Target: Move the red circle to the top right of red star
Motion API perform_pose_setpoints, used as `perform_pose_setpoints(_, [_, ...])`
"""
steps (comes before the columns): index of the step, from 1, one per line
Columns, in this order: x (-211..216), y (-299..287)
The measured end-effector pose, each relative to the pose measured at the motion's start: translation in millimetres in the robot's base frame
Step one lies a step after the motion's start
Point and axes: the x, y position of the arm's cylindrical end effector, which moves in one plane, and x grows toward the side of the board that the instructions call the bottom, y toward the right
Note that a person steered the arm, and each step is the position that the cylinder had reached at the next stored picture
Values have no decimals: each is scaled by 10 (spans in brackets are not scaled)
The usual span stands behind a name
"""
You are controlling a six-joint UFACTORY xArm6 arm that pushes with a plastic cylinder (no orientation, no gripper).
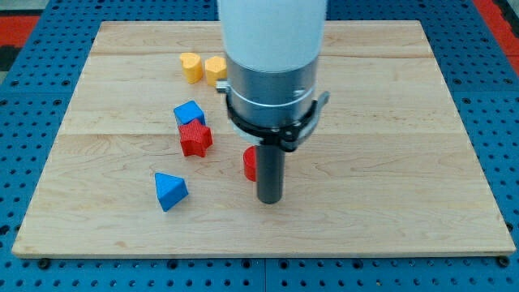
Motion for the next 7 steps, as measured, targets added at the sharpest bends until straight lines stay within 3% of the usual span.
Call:
perform_pose_setpoints(3, [-734,-543])
perform_pose_setpoints(5, [-308,16])
perform_pose_setpoints(6, [258,-138])
perform_pose_setpoints(7, [406,-834])
